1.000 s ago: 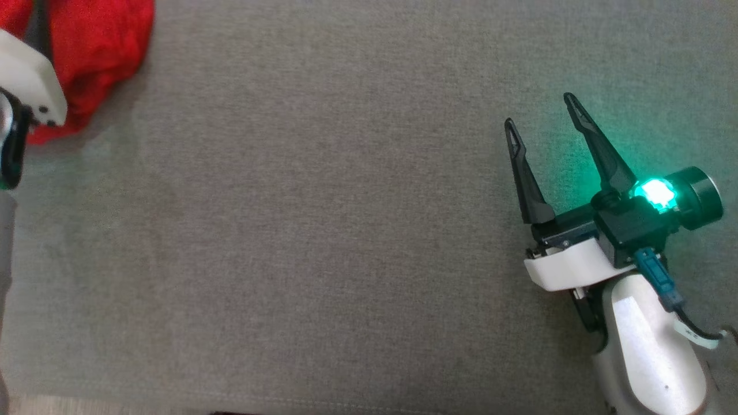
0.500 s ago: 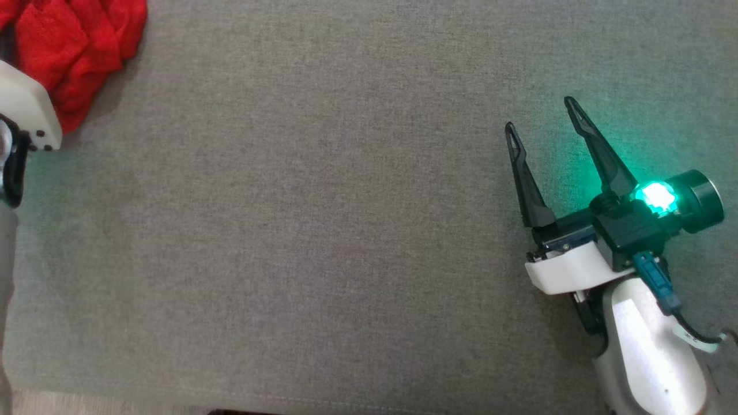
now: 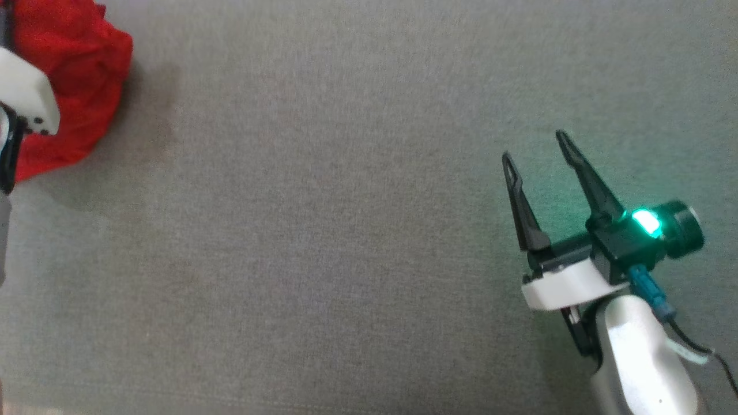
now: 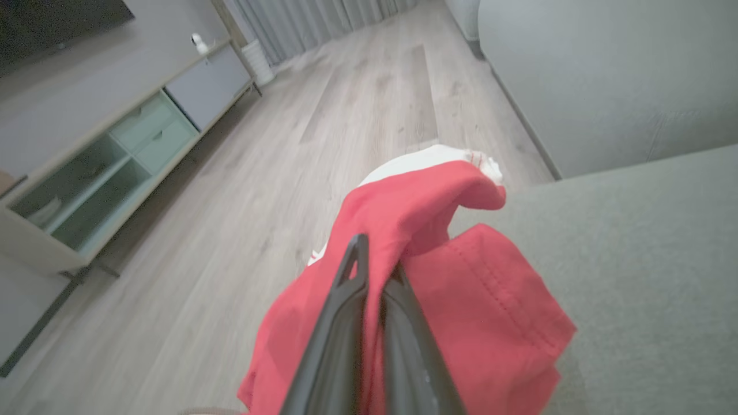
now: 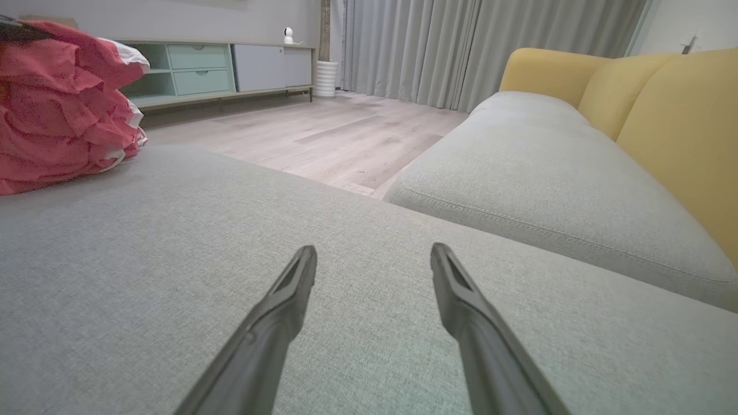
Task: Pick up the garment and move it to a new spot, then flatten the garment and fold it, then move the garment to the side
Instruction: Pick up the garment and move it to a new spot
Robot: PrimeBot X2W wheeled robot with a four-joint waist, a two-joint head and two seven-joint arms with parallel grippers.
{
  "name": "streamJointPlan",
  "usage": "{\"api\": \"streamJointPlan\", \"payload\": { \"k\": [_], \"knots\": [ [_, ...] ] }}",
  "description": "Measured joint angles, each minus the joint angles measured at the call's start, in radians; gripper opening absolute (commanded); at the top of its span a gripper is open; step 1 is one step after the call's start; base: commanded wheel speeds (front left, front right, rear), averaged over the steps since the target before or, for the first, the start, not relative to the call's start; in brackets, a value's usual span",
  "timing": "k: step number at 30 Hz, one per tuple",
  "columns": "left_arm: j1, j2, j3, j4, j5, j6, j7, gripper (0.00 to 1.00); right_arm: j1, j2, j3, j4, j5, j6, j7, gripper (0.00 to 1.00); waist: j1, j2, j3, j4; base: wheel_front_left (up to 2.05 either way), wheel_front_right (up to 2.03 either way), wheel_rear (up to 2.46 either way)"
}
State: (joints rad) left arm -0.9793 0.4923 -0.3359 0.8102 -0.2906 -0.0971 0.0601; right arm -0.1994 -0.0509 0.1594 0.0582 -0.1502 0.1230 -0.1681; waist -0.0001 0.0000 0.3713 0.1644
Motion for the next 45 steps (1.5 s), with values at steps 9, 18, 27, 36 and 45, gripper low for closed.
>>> {"api": "streamJointPlan", "payload": {
  "k": [9,18,27,36,45],
  "knots": [
    [-0.006,-0.018,-0.109,-0.156,0.002,-0.027,0.029,0.00,0.074,0.000,-0.010,0.072,0.074,0.000,-0.036,1.00,-0.0002,0.0000,-0.167,-0.034,0.00,0.00,0.00],
    [0.023,-0.177,-0.197,-0.377,-0.108,-0.028,0.063,0.00,0.129,0.002,-0.026,0.111,0.130,0.000,-0.058,1.00,-0.0001,0.0001,-0.281,-0.157,0.00,0.00,0.00],
    [0.182,-0.413,-0.231,-0.482,-0.219,0.048,-0.012,0.00,0.132,0.002,-0.064,0.122,0.143,0.000,-0.071,1.00,0.0000,0.0001,-0.275,-0.255,0.00,0.00,0.00],
    [0.431,-0.410,-0.255,-0.237,-0.243,0.098,-0.160,0.00,0.117,0.002,-0.067,0.121,0.150,0.000,-0.079,1.00,0.0003,0.0000,-0.178,-0.288,0.00,0.00,0.00],
    [0.434,-0.363,-0.217,-0.111,-0.238,0.115,-0.277,0.90,0.088,0.003,-0.081,0.122,0.140,0.000,-0.080,1.00,0.0003,0.0000,-0.139,-0.266,0.00,0.00,0.00]
  ]
}}
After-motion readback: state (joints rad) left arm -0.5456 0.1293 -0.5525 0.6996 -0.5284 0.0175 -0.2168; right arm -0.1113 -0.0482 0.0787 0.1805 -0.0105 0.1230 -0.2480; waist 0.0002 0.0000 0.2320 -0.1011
